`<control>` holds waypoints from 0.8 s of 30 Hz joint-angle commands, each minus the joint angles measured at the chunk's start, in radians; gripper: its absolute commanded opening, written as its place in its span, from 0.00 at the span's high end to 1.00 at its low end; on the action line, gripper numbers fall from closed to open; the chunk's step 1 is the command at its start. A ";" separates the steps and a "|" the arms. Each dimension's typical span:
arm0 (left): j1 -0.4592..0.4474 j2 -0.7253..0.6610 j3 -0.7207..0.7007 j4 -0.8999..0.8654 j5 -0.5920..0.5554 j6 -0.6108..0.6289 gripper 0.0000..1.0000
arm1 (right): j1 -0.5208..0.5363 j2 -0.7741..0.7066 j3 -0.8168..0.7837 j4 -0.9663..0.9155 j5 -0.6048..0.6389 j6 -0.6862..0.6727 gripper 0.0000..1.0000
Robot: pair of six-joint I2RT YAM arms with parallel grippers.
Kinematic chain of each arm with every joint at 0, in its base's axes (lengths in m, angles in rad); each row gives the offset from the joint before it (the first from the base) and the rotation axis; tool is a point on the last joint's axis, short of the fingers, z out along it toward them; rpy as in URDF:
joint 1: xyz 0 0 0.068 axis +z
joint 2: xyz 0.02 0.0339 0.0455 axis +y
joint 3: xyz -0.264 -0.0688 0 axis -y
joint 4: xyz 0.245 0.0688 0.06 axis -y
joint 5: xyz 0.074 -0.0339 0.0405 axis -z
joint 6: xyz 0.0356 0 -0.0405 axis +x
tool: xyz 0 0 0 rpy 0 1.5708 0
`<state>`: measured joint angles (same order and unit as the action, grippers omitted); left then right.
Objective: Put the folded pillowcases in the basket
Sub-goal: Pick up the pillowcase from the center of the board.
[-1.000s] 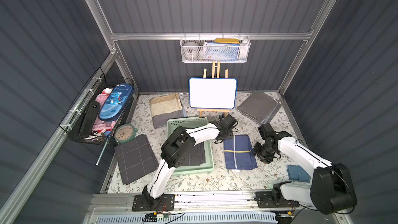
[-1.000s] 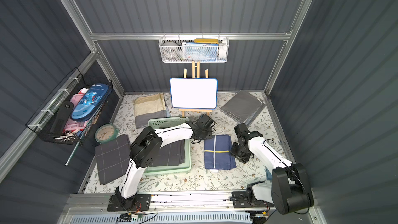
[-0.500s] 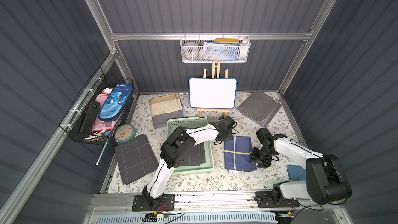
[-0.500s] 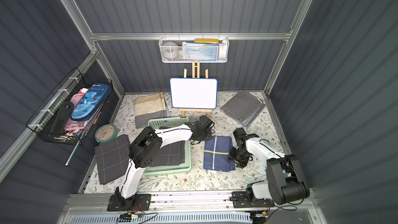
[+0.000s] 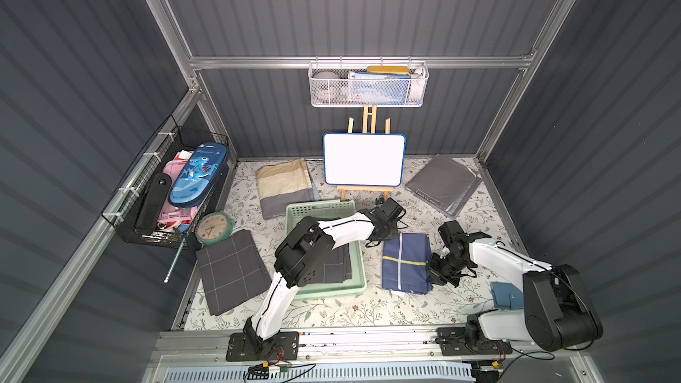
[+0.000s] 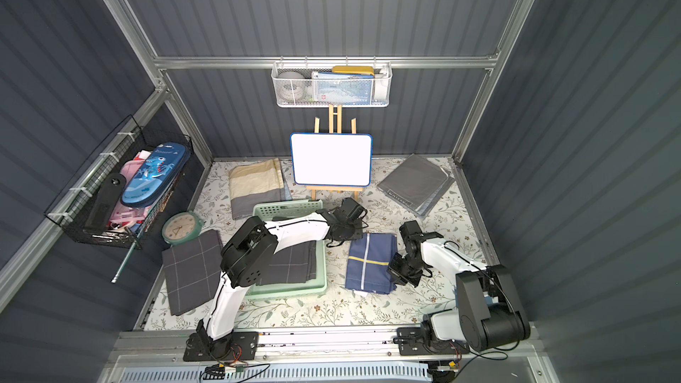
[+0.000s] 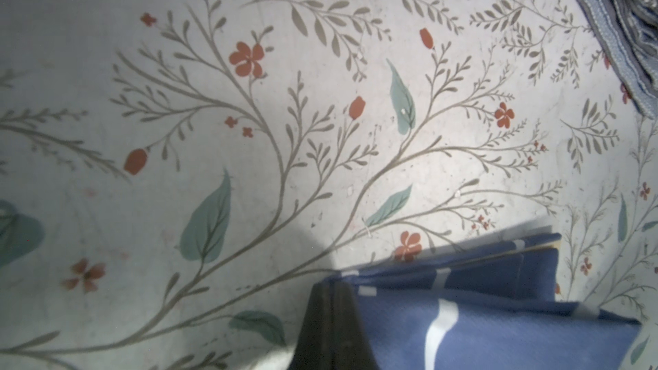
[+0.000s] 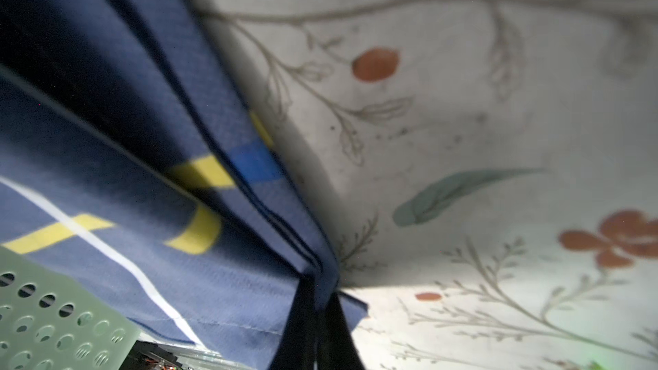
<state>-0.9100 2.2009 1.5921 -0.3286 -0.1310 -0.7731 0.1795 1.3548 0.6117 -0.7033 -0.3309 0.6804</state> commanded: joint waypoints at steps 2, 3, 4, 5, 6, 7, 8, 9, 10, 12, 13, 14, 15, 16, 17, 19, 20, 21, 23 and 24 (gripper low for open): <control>-0.003 -0.040 -0.001 -0.016 -0.004 0.020 1.00 | 0.002 -0.080 -0.010 -0.002 -0.009 0.011 1.00; -0.003 -0.047 0.006 -0.020 -0.002 0.029 1.00 | 0.003 -0.103 -0.002 -0.015 -0.007 0.013 1.00; -0.005 -0.054 0.017 -0.036 -0.001 0.043 1.00 | 0.003 -0.131 0.010 -0.033 0.000 0.014 1.00; -0.009 -0.061 0.031 -0.047 0.000 0.048 1.00 | 0.005 -0.164 0.025 -0.050 0.007 0.014 1.00; -0.011 -0.067 0.047 -0.058 -0.004 0.049 1.00 | 0.005 -0.192 0.037 -0.066 0.014 0.013 1.00; -0.015 -0.076 0.065 -0.074 -0.009 0.051 1.00 | 0.008 -0.216 0.056 -0.079 0.019 0.012 1.00; -0.016 -0.086 0.082 -0.090 -0.017 0.052 1.00 | 0.009 -0.234 0.073 -0.093 0.021 0.009 1.00; -0.018 -0.095 0.093 -0.102 -0.023 0.052 1.00 | 0.011 -0.243 0.090 -0.110 0.019 0.007 1.00; -0.018 -0.107 0.108 -0.117 -0.032 0.052 1.00 | 0.011 -0.251 0.111 -0.129 0.015 0.004 1.00; -0.018 -0.131 0.135 -0.149 -0.054 0.049 1.00 | 0.016 -0.263 0.140 -0.155 0.004 0.005 1.00; -0.018 -0.144 0.153 -0.167 -0.069 0.044 1.00 | 0.019 -0.273 0.155 -0.162 0.001 0.009 1.00; -0.019 -0.158 0.166 -0.178 -0.075 0.037 1.00 | 0.027 -0.283 0.172 -0.167 0.004 0.015 1.00; -0.018 -0.172 0.174 -0.187 -0.082 0.030 1.00 | 0.034 -0.290 0.187 -0.171 0.007 0.019 1.00; -0.018 -0.186 0.183 -0.190 -0.085 0.018 1.00 | 0.043 -0.294 0.207 -0.178 0.012 0.022 1.00; -0.018 -0.195 0.195 -0.200 -0.089 0.012 1.00 | 0.051 -0.295 0.227 -0.184 0.016 0.024 1.00; -0.018 -0.210 0.212 -0.223 -0.098 0.012 1.00 | 0.067 -0.292 0.260 -0.190 0.007 0.031 1.00; -0.018 -0.216 0.224 -0.242 -0.104 0.013 1.00 | 0.078 -0.289 0.280 -0.188 0.001 0.041 1.00; -0.018 -0.219 0.233 -0.261 -0.116 0.014 1.00 | 0.091 -0.286 0.295 -0.183 -0.001 0.050 1.00; -0.018 -0.230 0.244 -0.305 -0.144 0.007 1.00 | 0.133 -0.272 0.335 -0.170 -0.001 0.069 1.00; -0.017 -0.240 0.240 -0.317 -0.163 0.001 1.00 | 0.157 -0.262 0.357 -0.162 0.001 0.080 1.00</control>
<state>-0.9287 1.9816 1.8240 -0.5339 -0.2367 -0.7536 0.2947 1.0763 0.9165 -0.8612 -0.3279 0.7242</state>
